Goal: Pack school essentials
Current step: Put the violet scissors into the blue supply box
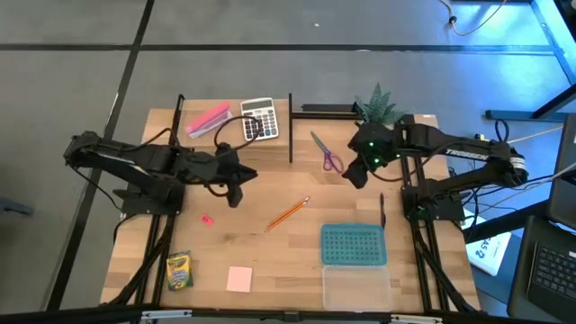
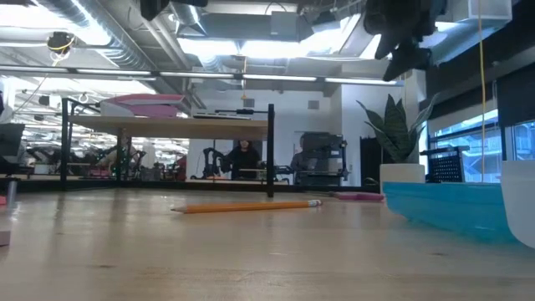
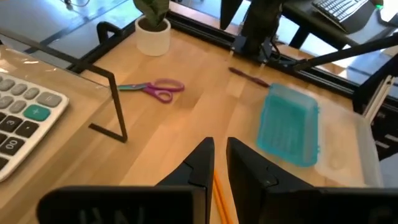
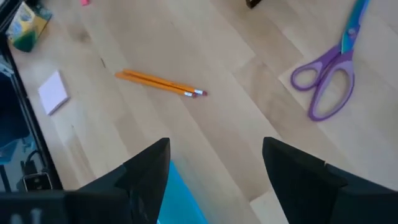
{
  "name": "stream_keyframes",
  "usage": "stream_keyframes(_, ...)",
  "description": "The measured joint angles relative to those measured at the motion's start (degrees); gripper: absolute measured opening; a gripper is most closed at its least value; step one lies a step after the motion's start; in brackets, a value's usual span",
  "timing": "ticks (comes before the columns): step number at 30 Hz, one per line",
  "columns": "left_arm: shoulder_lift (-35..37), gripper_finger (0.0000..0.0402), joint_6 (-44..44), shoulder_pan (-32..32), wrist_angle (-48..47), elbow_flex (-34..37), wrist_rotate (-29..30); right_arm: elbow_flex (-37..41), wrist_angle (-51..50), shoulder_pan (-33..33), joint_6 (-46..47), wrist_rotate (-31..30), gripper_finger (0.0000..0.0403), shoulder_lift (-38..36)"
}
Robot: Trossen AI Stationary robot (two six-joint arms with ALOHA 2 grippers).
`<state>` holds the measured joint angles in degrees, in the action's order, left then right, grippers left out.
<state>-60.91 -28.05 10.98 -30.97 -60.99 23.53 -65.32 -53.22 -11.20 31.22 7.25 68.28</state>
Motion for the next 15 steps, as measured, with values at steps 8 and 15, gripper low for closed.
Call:
stream_keyframes(8, 0.05, 0.0037, 1.50, 0.00, 1.34, 0.00, -0.08, 0.02, -1.24, -0.45, 6.21, -6.38, 0.0257, 5.54)
stream_keyframes(15, 0.05, 0.0038, 1.64, 0.00, 2.21, 0.00, -0.08, 0.04, -2.13, -4.47, 7.52, -8.89, 0.0257, 14.06)
